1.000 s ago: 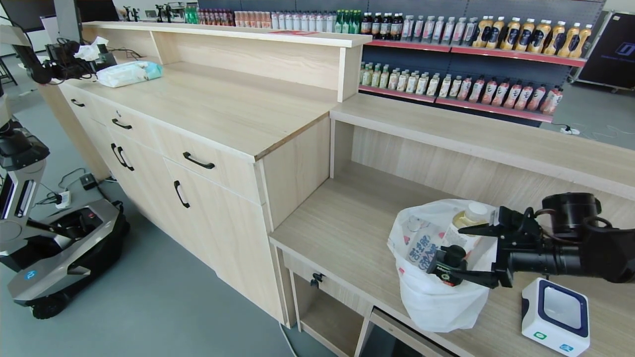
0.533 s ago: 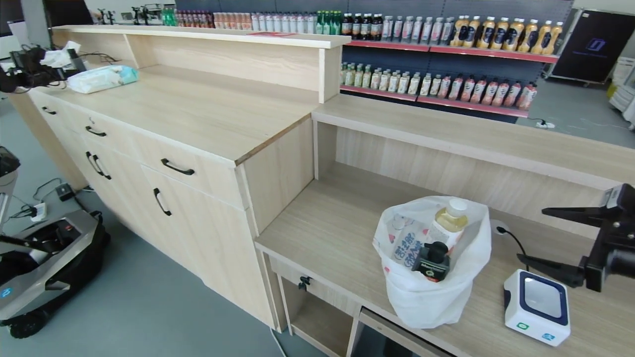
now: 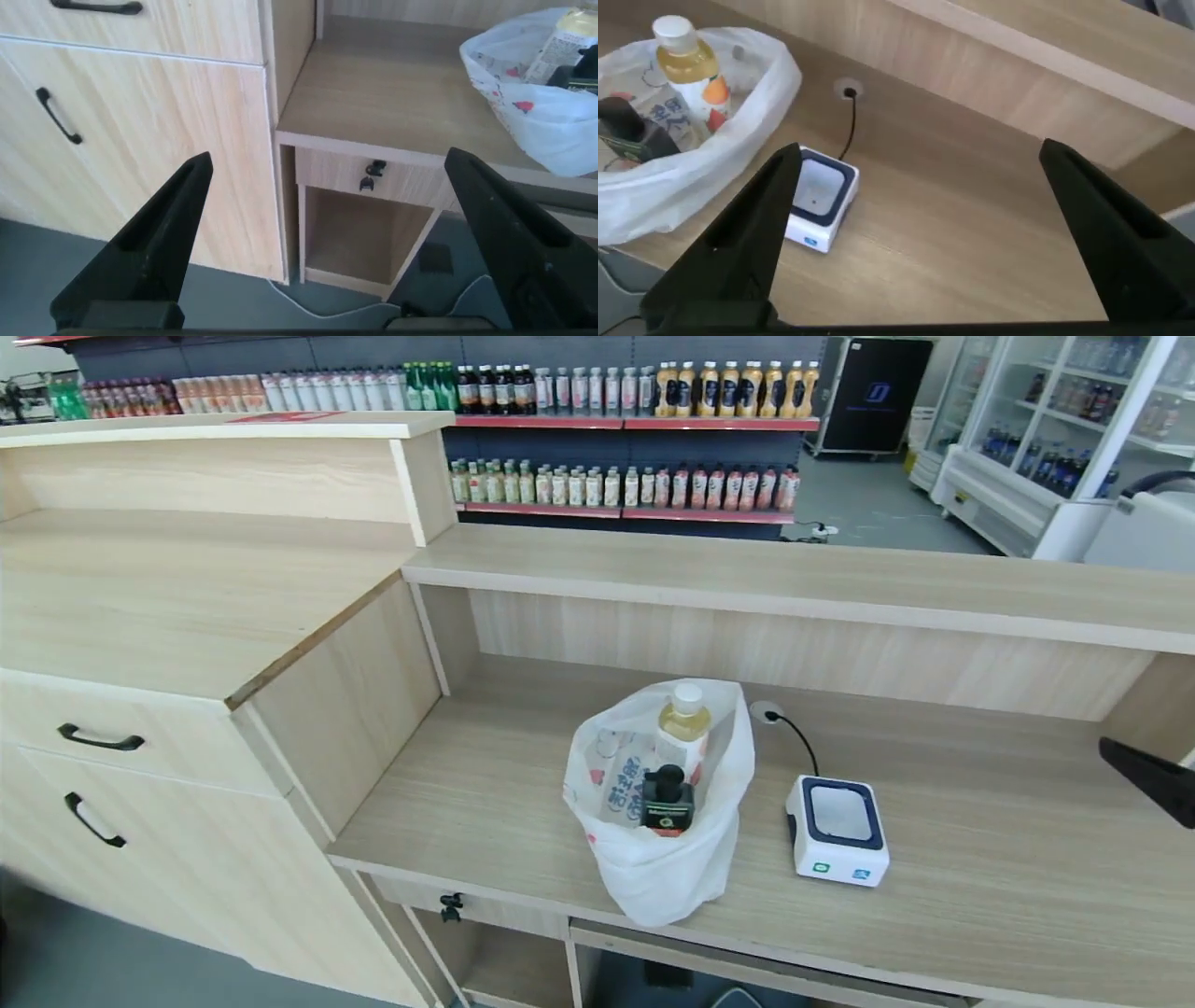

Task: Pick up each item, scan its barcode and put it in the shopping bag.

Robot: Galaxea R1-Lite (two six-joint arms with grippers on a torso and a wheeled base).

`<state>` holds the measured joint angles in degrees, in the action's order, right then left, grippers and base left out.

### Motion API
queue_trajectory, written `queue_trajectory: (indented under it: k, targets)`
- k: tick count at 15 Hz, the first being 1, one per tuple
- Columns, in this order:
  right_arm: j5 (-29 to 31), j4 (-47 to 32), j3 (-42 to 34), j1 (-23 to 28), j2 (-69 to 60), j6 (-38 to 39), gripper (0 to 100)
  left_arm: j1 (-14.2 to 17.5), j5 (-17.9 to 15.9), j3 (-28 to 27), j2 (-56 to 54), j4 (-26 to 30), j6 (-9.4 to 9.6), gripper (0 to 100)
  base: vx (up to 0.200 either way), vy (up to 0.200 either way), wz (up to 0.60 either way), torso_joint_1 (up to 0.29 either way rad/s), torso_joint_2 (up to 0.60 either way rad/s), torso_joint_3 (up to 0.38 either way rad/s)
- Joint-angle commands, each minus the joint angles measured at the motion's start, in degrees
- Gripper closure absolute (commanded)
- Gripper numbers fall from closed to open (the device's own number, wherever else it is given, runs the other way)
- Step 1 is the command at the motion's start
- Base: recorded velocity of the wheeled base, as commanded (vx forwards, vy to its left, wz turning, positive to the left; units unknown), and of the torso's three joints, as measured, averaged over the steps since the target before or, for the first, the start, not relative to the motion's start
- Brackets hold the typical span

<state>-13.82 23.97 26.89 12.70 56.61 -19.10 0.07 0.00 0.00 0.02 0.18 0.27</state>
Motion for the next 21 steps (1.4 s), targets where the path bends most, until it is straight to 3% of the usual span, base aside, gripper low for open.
queue_trajectory:
  k: [1,4,7,9,11,15,21]
  targets:
    - [2.7,0.0,-5.3,-1.0,-8.2,0.8,0,0.0,0.0,0.0,0.0,0.0,0.00,0,0.000,0.000,-0.60,-0.002,0.00,0.007]
    - [9.2,-2.2,-11.2,-2.7,-15.9,4.1,0,0.0,0.0,0.0,0.0,0.0,0.00,0,0.000,0.000,-0.60,0.001,0.00,0.002]
    - [21.7,-5.7,-17.0,-6.5,-23.0,9.9,0,0.0,0.0,0.0,0.0,0.0,0.00,0,0.000,0.000,-0.60,0.001,0.00,0.002]
    - [24.9,-5.6,-23.3,-9.3,-29.6,13.2,0,0.0,0.0,0.0,0.0,0.0,0.00,0,0.000,0.000,-0.60,0.002,0.00,0.005]
    - [24.7,-6.1,-26.9,-10.1,-35.9,14.8,0,0.0,0.0,0.0,0.0,0.0,0.00,0,0.000,0.000,-0.60,0.000,0.00,0.000]
    - [24.4,-18.9,-26.9,-10.2,-46.3,15.3,0,0.0,0.0,0.0,0.0,0.0,0.00,0,0.000,0.000,0.00,0.000,0.00,0.000]
    - [18.6,-20.2,-26.9,-12.6,-56.6,19.0,0,0.0,0.0,0.0,0.0,0.0,0.00,0,0.000,0.000,0.00,0.000,0.00,0.000]
